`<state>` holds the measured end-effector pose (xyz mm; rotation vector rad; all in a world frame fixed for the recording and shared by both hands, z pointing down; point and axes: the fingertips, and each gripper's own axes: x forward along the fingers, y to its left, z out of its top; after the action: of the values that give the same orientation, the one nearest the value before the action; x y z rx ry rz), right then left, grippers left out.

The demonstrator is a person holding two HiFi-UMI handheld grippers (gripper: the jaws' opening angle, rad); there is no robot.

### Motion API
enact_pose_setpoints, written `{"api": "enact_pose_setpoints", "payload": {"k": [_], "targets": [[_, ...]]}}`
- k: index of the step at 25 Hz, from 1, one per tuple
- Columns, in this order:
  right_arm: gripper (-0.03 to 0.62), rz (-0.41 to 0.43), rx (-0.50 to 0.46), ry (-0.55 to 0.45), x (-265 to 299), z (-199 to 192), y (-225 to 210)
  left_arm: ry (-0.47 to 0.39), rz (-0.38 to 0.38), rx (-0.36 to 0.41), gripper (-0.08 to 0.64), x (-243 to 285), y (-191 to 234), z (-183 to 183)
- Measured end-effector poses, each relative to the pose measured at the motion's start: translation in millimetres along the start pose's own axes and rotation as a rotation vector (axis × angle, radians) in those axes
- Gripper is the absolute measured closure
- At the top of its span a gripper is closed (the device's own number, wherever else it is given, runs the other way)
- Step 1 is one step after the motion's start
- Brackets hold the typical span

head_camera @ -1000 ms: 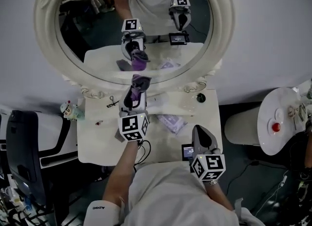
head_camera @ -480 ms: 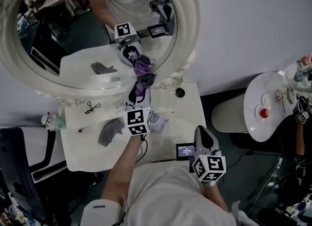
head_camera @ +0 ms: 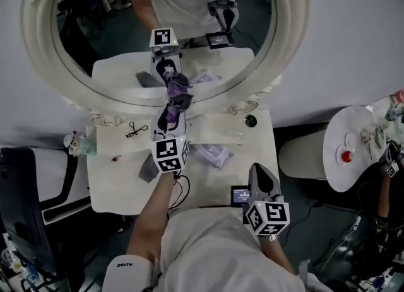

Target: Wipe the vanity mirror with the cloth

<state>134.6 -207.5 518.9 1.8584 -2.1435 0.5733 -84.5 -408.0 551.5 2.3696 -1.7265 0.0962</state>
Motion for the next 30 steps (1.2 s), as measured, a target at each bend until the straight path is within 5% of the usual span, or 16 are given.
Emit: {"api": "enact_pose_setpoints", "payload": {"k": [9, 15, 22, 30], "targets": [[0.584, 0.091, -0.056, 0.022, 20.9, -0.6, 62.0, -0.016, 0.167, -0.022, 0.405, -40.6, 114.0, 8.9], [0.584, 0.145, -0.08, 0.03, 29.9, -2.3, 90.4, -0.038, 0.188, -0.015, 0.404, -53.6, 138.6, 17.4], [0.584, 0.153, -0.072, 0.031, 27.4, -4.2, 79.2, -0.045, 0.15, -0.024, 0.405, -55.2, 112.3, 11.8], [0.584, 0.089, -0.038, 0.032, 18.6, -7.6, 10.2, -0.015, 0.009, -0.025, 0.405, -6.5, 1.5, -10.6]]}}
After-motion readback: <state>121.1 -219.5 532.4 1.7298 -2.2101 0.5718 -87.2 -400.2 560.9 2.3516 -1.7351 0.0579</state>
